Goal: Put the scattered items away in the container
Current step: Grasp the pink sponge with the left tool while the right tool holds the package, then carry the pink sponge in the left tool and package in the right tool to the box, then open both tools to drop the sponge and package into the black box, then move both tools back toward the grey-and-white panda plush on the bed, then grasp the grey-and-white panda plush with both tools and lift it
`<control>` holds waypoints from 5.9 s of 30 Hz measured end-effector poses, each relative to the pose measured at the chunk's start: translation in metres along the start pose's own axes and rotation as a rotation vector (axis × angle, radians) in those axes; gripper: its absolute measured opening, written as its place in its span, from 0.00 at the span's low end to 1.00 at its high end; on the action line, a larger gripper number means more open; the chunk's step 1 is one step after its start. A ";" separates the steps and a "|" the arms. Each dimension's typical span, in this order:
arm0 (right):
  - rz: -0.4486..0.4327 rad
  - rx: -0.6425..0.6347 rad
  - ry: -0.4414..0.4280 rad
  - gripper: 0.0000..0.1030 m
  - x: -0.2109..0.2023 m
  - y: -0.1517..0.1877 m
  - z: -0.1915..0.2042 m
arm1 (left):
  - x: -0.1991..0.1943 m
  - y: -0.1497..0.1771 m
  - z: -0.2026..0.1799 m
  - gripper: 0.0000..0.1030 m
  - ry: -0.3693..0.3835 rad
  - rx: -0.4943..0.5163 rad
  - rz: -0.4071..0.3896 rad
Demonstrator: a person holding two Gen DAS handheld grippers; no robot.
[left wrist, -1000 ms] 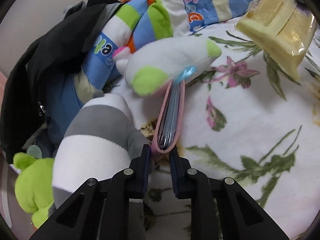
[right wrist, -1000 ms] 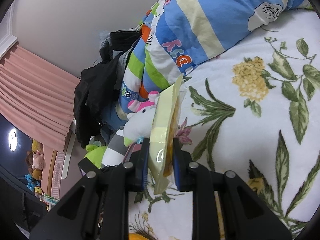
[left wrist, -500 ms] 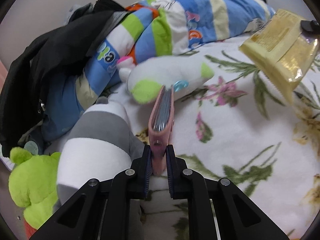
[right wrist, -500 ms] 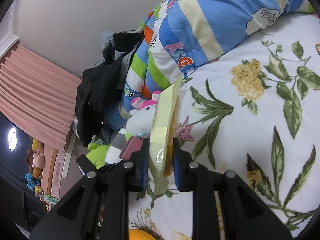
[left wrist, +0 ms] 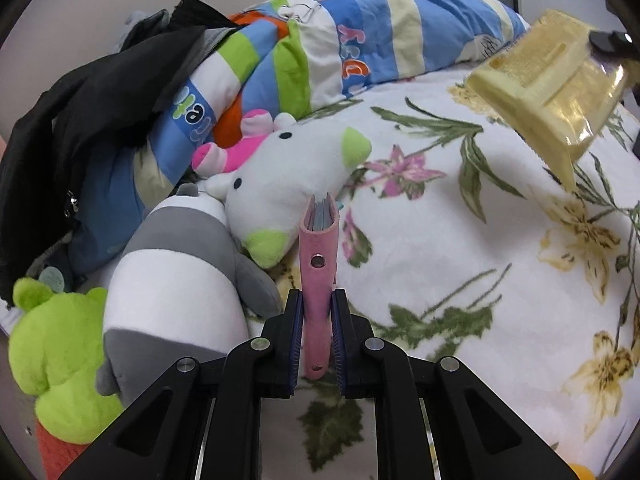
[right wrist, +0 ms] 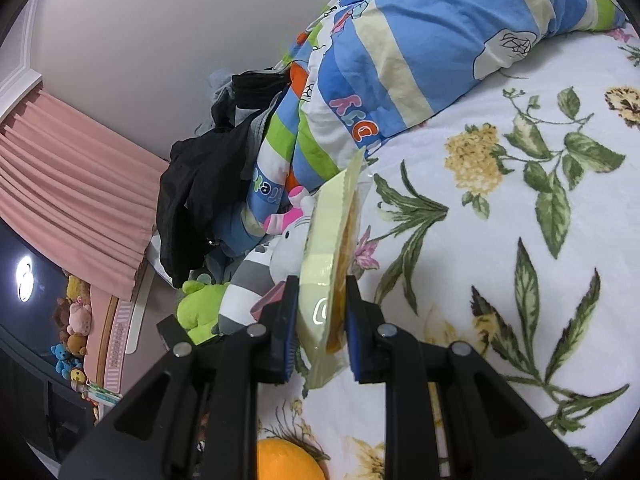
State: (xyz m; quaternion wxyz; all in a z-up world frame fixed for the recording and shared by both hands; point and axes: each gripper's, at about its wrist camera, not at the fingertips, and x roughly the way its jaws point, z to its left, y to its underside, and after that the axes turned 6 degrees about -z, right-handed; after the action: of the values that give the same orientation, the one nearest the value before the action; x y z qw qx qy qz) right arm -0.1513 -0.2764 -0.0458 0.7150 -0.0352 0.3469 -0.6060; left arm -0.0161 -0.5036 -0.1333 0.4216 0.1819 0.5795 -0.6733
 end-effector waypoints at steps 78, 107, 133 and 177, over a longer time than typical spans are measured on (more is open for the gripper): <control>-0.349 0.070 0.561 0.46 -0.476 0.056 -0.131 | -0.252 -0.172 -0.514 0.13 0.486 0.436 -0.301; 0.081 -0.362 0.236 0.57 -0.238 0.137 0.152 | -0.376 0.009 -0.031 0.12 -0.107 -0.023 -0.274; 0.245 -0.163 0.111 0.59 -0.008 0.116 0.134 | -0.218 0.104 0.099 0.12 -0.098 -0.302 -0.121; 0.431 -0.034 0.029 1.00 0.243 0.106 0.149 | -0.059 0.096 0.159 0.66 0.109 -0.385 -0.112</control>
State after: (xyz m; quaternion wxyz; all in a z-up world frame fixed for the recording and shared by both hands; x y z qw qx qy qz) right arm 0.0243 -0.5202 -0.0932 0.8222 0.0364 0.3666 -0.4339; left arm 0.1317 -0.6280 -0.1086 0.3785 0.1015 0.7285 -0.5618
